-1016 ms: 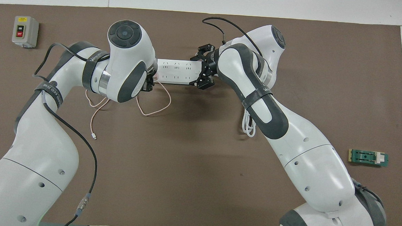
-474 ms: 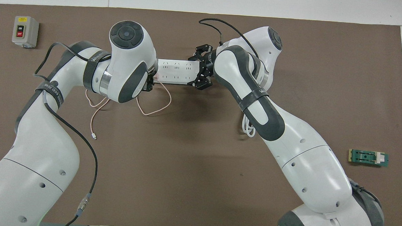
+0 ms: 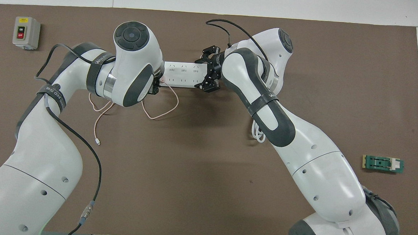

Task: Unplug charger and place it aside
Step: 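Pull the charger out with the left gripper while the right gripper withdraws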

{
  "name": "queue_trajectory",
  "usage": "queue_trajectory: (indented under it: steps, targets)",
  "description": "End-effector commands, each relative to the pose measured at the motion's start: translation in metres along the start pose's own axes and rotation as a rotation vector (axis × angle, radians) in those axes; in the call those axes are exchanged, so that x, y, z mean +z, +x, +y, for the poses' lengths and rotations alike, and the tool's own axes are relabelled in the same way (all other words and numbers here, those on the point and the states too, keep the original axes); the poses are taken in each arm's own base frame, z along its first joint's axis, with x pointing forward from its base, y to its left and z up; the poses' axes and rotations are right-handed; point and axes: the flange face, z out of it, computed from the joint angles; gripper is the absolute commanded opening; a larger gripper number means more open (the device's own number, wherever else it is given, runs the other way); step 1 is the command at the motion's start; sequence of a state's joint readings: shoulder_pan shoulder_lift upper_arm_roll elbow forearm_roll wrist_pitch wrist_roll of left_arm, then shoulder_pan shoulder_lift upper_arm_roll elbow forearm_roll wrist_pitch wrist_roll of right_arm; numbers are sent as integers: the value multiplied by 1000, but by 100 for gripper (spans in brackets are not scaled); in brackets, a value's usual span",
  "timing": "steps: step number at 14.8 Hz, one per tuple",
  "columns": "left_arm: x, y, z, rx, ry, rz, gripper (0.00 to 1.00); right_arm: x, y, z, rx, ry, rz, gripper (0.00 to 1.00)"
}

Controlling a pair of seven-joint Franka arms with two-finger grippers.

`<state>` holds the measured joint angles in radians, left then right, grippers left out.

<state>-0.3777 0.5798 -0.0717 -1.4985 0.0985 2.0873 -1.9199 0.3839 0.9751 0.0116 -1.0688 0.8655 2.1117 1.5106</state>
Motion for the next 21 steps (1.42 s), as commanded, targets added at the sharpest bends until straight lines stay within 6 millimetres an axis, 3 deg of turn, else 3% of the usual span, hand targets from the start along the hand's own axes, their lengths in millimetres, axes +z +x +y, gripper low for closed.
queue_trajectory:
  steps: [1, 2, 6, 9, 14, 18, 19, 20, 21]
  targets:
    - [-1, -3, -5, 14, 18, 23, 6, 6, 1, 13, -8, -38, -3, 0]
    - [-1, -3, -5, 11, 16, 23, 1, 6, 1, 13, -8, -38, -3, 0]
    - [-6, -3, -5, 18, 11, 19, 0, 7, 2, 13, -4, -39, -6, 0]
    - [-31, 1, -8, 13, 5, 24, 0, 8, 2, 14, -2, -38, -4, 0]
    - [-97, 14, -21, 32, 22, 30, 0, 8, 2, 14, -2, -38, -4, 0]
    - [-101, 13, -21, 128, 32, 36, 0, 3, 3, 12, -1, -34, -5, 0]
    - [-105, 17, -21, 196, 28, 36, 0, 2, 4, 11, -4, -36, 1, 19]
    - [-117, 20, -25, 301, 31, 38, 0, -1, 4, 10, -8, -37, 9, 83]
    - [-123, 25, -26, 413, 29, 38, 0, -7, 2, 9, -20, -33, 19, 100]
